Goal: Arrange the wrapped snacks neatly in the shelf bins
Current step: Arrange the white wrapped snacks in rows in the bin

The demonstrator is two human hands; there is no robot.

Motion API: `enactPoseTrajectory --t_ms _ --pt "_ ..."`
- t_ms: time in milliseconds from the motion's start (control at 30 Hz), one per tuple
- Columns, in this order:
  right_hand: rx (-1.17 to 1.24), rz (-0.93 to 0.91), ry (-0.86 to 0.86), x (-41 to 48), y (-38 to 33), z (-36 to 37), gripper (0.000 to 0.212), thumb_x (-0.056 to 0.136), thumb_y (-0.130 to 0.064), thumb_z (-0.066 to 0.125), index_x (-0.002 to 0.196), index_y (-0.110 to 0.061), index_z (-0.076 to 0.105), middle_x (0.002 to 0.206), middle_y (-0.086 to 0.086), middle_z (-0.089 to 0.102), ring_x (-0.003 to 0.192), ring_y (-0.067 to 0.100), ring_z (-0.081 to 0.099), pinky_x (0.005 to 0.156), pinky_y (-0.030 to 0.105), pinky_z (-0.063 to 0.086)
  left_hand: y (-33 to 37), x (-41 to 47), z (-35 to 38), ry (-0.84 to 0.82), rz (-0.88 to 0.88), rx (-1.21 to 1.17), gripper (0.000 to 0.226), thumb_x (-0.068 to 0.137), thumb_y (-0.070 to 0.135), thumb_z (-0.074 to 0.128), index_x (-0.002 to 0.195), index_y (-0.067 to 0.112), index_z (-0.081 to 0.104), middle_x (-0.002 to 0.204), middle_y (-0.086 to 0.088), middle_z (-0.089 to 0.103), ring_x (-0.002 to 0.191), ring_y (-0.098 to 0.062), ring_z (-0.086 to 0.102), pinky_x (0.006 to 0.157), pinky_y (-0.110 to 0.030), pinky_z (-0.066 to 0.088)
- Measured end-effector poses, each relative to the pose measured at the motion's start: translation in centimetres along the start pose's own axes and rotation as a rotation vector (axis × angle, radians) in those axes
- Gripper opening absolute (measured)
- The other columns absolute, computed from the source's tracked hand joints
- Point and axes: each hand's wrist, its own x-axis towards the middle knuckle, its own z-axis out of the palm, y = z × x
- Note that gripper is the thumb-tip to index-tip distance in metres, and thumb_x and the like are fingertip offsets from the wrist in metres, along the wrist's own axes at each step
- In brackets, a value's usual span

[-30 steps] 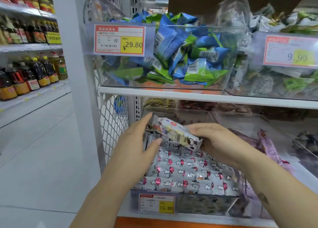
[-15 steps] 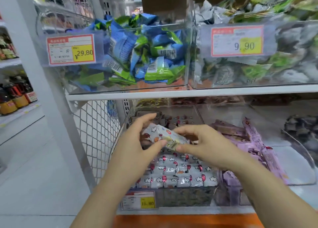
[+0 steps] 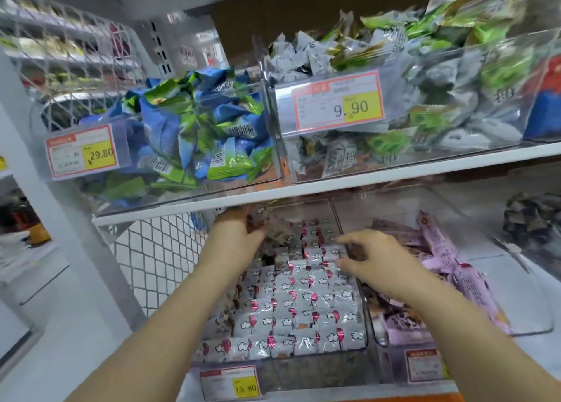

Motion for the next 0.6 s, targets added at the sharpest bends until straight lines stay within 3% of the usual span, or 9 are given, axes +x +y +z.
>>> enactPoseTrajectory --t_ms 100,300,433,600 --pt "0.004 -0.009 0.008 0.0 0.1 0.0 0.043 0.088 -0.033 0.062 0.131 -0.029 0.052 0.140 -0.005 0.047 0.125 0.013 0.045 0.099 0.023 0.036 0.2 1.9 1.7 -0.144 0.025 0.077 0.046 0.087 0.025 0.064 0.130 0.023 0.049 0.117 -0.007 0.060 0.088 -0.018 0.056 0.073 -0.023 0.043" --pt "0.001 -0.024 -0.007 -0.3 0.1 -0.2 0.042 0.089 -0.035 0.060 0.130 -0.028 0.052 0.141 -0.007 0.046 0.125 0.012 0.046 0.098 0.023 0.035 0.6 3.9 2.7 -0.419 0.040 0.187 0.044 0.083 0.024 0.069 0.124 0.026 0.052 0.132 0.001 0.052 0.102 -0.012 0.051 0.081 -0.020 0.038" --pt "0.023 -0.010 -0.005 -0.2 0.1 -0.1 0.042 0.089 -0.034 0.060 0.130 -0.029 0.052 0.141 -0.005 0.045 0.114 0.014 0.054 0.093 0.025 0.040 1.1 4.6 4.3 -0.500 0.068 0.247 0.046 0.086 0.022 0.065 0.129 0.020 0.047 0.131 0.002 0.050 0.099 -0.011 0.047 0.079 -0.021 0.036" --pt "0.046 -0.007 0.008 -0.1 0.3 0.0 0.041 0.088 -0.033 0.062 0.128 -0.028 0.054 0.137 -0.004 0.049 0.116 0.014 0.052 0.091 0.023 0.039 0.8 5.7 5.0 -0.631 0.132 0.303 0.024 0.092 0.034 0.055 0.107 0.017 0.065 0.109 -0.001 0.065 0.085 -0.014 0.057 0.074 -0.027 0.043"
